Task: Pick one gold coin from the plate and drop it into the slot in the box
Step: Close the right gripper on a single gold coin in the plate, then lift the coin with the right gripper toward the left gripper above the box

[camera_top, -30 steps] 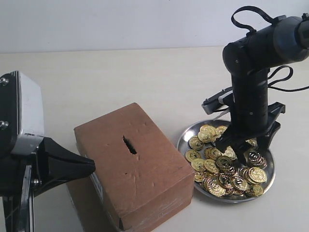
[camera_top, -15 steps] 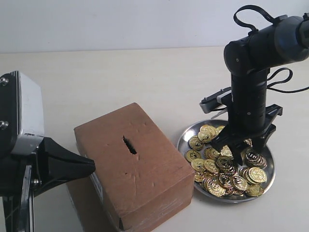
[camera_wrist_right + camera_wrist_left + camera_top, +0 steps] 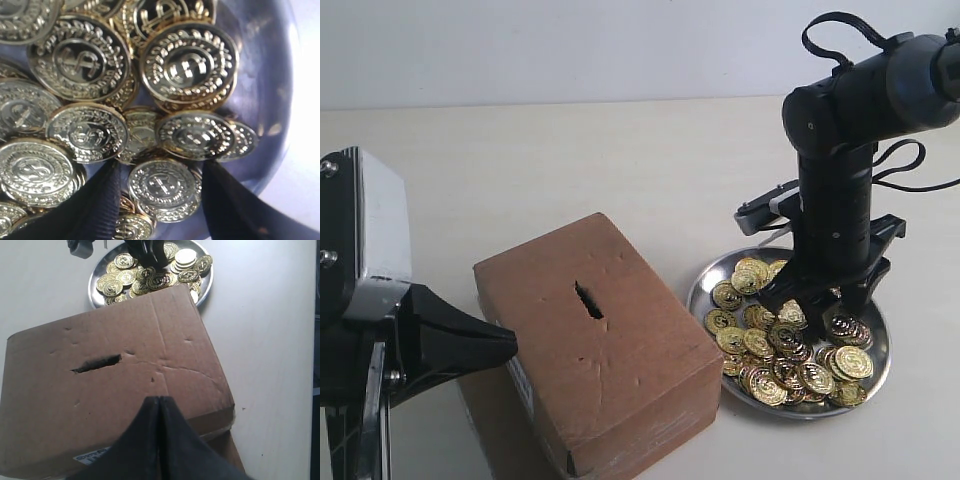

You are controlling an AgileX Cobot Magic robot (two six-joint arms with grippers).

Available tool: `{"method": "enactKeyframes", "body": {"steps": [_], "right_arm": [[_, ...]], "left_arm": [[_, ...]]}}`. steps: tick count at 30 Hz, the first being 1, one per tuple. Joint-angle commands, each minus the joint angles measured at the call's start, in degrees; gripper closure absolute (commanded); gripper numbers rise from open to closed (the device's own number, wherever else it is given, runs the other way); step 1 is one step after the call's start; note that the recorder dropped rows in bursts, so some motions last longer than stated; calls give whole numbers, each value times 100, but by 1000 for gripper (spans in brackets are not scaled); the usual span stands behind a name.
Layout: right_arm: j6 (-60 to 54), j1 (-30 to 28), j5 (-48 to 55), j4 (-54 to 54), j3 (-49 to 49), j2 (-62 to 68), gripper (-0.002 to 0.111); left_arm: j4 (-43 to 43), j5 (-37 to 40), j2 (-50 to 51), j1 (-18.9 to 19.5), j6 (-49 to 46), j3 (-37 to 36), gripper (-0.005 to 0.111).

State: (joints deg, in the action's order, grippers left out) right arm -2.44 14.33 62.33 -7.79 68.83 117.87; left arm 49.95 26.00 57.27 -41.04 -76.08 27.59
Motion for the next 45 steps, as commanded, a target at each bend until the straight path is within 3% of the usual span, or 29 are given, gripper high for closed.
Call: {"method": "enactKeyframes", "body": {"steps": [1,6,26,30,34,36,41,45], "right_arm": [[21,-29,-80,-127,23,93,60],[21,-29,-80,-127,23,93,74],[-89,-29,-88,118,23,-392,74],[-578,-29,159,905,23,-585,74],[-2090,-29,611,2558,23,-1021,74],[-2693,-29,763,3088,23,-1259,74],[-3603,-29,763,4231,23,-1896,74],[-3832,250,763,4345,12,-2432,74]], "left_arm": [[46,-47,0,-33,-17,40,107],[46,-47,0,-33,-17,40,107],[46,-47,0,-33,-17,40,107],[46,-47,0,-33,-140,40,107],[58,156,0,-250,-739,40,107],[58,314,0,-443,-1194,40,103],[84,366,0,-961,-2749,40,79],[231,239,0,-1127,-4234,40,63]]}}
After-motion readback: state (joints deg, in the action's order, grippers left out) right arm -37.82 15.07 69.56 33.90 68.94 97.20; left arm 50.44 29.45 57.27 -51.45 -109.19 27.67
